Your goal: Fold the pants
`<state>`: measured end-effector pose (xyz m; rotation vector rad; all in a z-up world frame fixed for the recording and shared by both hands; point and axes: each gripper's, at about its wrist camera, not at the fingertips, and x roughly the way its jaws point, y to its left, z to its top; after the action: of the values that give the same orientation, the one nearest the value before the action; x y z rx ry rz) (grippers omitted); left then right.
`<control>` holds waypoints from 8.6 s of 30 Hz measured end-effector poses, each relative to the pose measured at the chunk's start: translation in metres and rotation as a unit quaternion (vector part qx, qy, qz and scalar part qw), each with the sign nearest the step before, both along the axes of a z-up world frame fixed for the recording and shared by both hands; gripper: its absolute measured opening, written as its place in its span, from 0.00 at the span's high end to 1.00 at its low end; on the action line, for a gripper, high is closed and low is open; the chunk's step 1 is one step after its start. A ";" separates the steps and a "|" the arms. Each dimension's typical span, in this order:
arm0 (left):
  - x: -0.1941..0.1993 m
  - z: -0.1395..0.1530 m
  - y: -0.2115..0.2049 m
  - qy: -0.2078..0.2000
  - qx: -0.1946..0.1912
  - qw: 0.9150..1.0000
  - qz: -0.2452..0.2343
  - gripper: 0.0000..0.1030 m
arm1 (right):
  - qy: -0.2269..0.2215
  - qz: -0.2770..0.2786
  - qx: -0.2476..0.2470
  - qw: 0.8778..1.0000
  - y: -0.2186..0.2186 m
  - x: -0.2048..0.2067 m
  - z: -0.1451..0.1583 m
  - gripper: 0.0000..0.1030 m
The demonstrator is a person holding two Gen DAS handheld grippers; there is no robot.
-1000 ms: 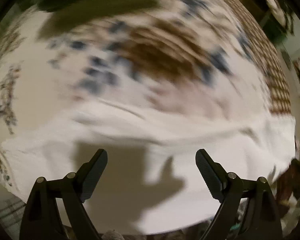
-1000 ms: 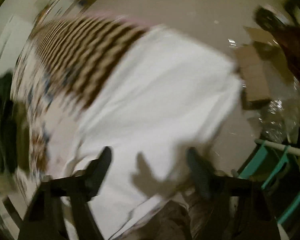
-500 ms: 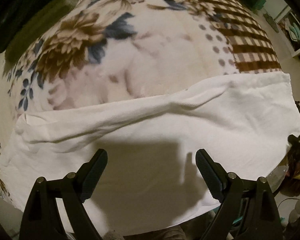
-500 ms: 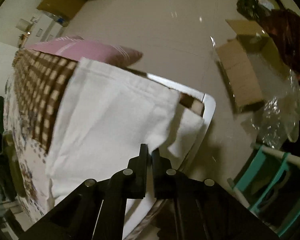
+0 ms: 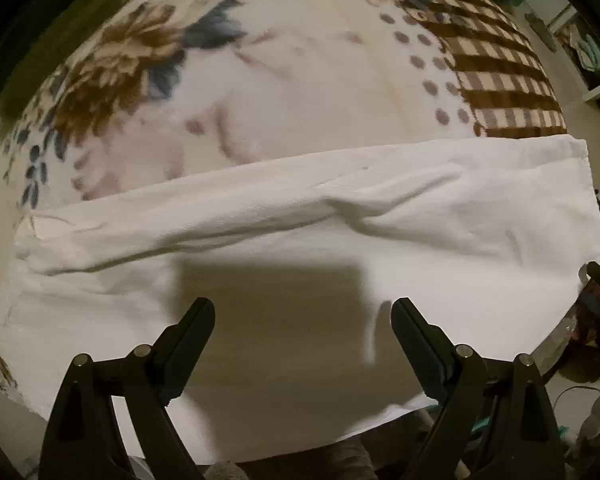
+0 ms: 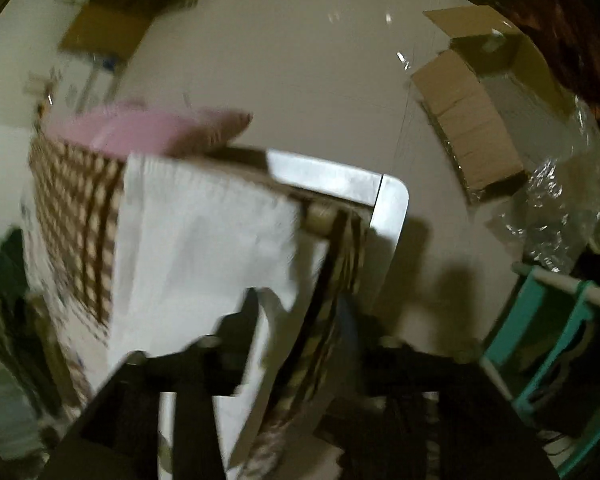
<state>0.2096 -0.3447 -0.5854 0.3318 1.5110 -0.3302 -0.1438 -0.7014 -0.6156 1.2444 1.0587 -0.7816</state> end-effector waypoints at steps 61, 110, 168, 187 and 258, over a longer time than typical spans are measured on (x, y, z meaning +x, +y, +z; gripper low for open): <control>0.037 -0.053 0.002 0.030 -0.004 0.998 0.056 0.00 | -0.169 0.061 -0.024 0.983 0.028 0.056 -0.049 0.59; 0.035 0.041 0.398 0.007 -0.183 0.947 0.266 0.00 | -0.111 0.491 0.008 0.864 0.504 0.171 0.008 0.28; -0.097 -0.013 0.600 -0.015 -0.246 0.742 0.624 0.42 | 0.122 0.536 -0.106 0.829 0.571 0.261 -0.018 0.03; -0.048 -0.021 0.604 -0.110 -0.228 0.799 0.546 0.90 | 0.145 0.538 -0.099 0.824 0.606 0.259 -0.042 0.03; -0.009 0.065 0.184 -0.124 -0.203 0.950 0.203 0.86 | 0.112 0.444 -0.144 0.877 0.299 0.212 -0.022 0.03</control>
<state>0.2006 -0.1605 -0.5206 -0.2569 1.1917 -0.2521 0.0681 -0.4025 -0.6381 0.3160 1.4675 -0.3330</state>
